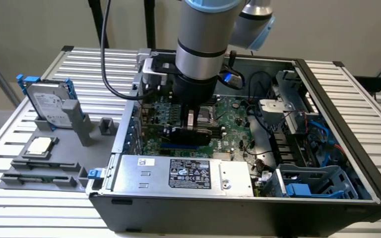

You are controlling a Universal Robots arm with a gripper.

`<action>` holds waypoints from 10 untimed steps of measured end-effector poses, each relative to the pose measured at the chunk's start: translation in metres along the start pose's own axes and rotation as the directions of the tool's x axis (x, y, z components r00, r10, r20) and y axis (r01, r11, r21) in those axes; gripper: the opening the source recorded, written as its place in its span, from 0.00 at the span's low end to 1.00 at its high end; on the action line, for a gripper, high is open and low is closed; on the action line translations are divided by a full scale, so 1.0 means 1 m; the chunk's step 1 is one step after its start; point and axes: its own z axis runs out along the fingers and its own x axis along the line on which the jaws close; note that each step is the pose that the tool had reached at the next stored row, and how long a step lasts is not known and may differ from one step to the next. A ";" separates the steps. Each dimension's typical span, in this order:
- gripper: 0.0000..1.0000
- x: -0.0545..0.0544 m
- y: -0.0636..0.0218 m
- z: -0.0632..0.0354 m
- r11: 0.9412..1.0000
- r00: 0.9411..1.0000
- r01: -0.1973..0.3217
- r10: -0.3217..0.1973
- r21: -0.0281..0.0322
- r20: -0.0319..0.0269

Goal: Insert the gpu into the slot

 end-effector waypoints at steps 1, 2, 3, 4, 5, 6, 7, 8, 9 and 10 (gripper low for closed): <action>0.26 0.000 -0.0001 0.0004 1.000 1.000 0.000 0.000 0.000 0.000; 0.26 0.000 -0.0001 0.0009 1.000 1.000 0.001 -0.001 0.000 0.000; 0.26 0.000 -0.0001 0.0013 1.000 1.000 0.001 -0.001 0.000 0.000; 0.26 0.000 -0.0002 0.0018 1.000 1.000 0.001 -0.001 0.000 0.000; 0.26 0.000 -0.0002 0.0023 1.000 1.000 0.002 -0.002 0.000 0.000; 0.26 0.000 -0.0002 0.0028 1.000 1.000 0.002 -0.002 0.000 -0.001; 0.26 -0.001 -0.0002 0.0032 1.000 1.000 0.002 -0.002 0.000 -0.001; 0.26 -0.001 -0.0002 0.0034 1.000 1.000 0.002 -0.002 0.000 -0.001; 0.26 -0.001 -0.0002 0.0036 1.000 1.000 0.003 -0.003 0.000 -0.001; 0.26 -0.002 -0.0002 0.0038 1.000 1.000 0.003 -0.003 0.000 -0.001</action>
